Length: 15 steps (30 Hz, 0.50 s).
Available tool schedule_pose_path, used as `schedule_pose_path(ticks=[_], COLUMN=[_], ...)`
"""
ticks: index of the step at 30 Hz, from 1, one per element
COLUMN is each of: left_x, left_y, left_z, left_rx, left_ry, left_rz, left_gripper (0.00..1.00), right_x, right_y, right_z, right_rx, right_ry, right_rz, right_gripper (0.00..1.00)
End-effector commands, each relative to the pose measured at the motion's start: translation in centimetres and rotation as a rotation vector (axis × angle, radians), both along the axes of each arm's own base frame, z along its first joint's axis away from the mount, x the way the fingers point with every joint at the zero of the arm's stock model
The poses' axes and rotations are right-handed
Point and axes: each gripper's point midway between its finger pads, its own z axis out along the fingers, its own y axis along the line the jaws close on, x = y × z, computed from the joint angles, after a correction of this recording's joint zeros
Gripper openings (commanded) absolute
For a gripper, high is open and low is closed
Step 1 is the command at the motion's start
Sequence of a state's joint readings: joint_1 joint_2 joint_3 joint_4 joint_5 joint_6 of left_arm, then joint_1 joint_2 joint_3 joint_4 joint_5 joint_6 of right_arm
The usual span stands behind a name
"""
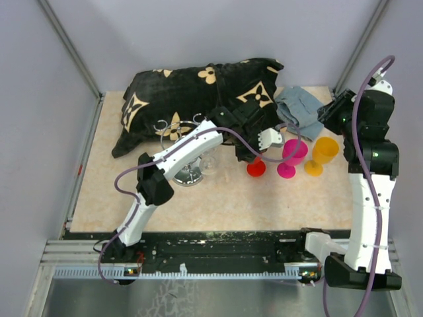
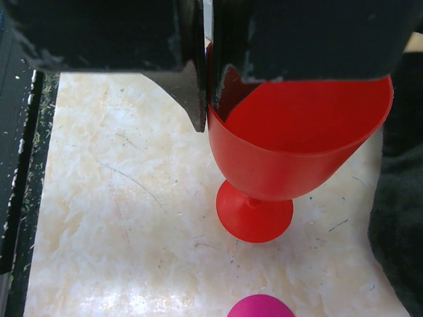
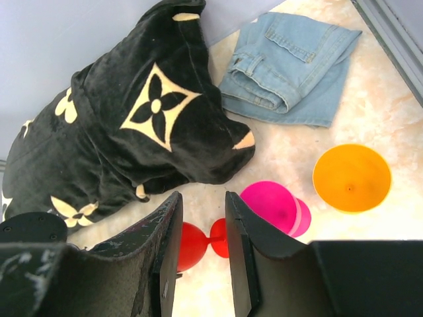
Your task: Take the wine glass off the wine glass rack
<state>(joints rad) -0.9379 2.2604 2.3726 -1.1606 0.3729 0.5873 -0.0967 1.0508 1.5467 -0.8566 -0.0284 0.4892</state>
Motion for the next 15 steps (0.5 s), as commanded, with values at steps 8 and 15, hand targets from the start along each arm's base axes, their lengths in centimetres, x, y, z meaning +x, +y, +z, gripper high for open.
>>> schedule_pose_path(ticks=[8, 15], left_x=[-0.3, -0.6], left_y=[0.4, 0.4], left_z=[-1.4, -2.0], left_rx=[0.072, 0.081], left_ry=[-0.044, -0.031], left_rz=[-0.068, -0.084], left_gripper=[0.09, 0.22], right_x=[0.8, 0.9], right_y=[0.1, 0.1], right_z=[1.6, 1.6], right_rx=[-0.016, -0.014], right_ry=[-0.062, -0.062], right_rz=[0.019, 0.020], right_gripper=[0.32, 0.32])
